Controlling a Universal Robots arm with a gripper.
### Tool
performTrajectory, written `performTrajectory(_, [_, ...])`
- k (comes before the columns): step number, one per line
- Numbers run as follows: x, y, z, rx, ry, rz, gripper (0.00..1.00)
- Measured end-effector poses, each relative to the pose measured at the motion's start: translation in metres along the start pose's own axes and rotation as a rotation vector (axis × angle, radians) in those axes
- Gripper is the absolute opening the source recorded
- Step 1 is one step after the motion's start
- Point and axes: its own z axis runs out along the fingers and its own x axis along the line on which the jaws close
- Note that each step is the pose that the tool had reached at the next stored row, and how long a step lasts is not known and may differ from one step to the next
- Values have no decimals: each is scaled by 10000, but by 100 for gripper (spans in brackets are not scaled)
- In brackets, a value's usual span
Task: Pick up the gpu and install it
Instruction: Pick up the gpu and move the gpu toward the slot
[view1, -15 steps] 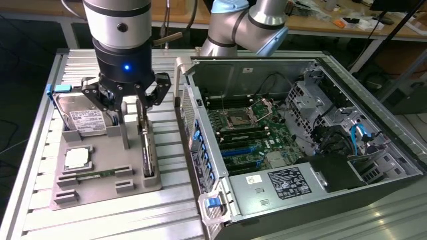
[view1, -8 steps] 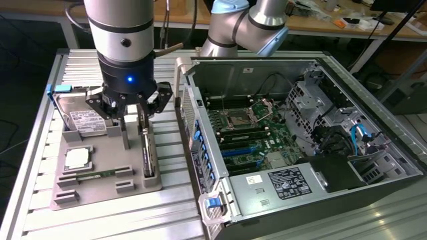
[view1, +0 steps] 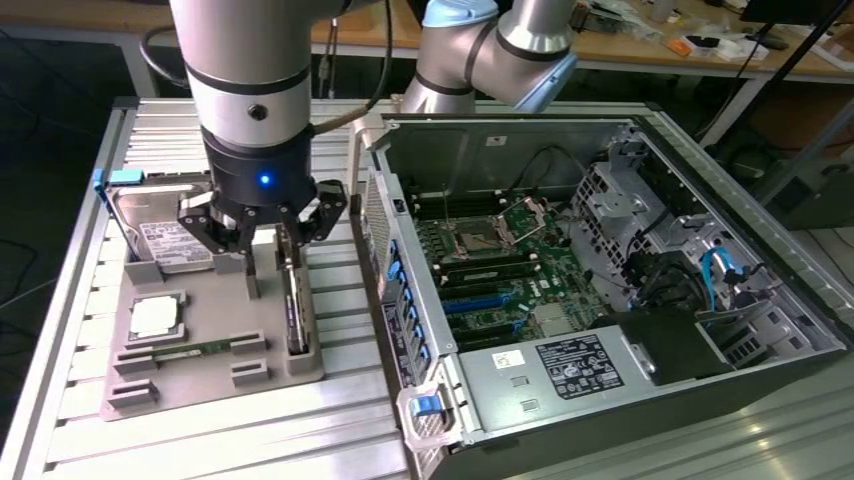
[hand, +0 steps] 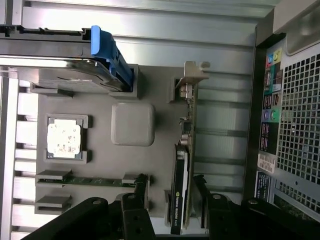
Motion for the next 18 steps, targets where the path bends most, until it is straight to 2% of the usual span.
performTrajectory(5, [-19, -47, 50, 51, 4, 0, 48])
performTrajectory(9, [-87, -72, 78, 112, 9, 1, 48])
performTrajectory(13, [-135, -81, 142, 128, 11, 1, 48])
performTrajectory(18, [-138, -85, 244, 128, 11, 1, 48])
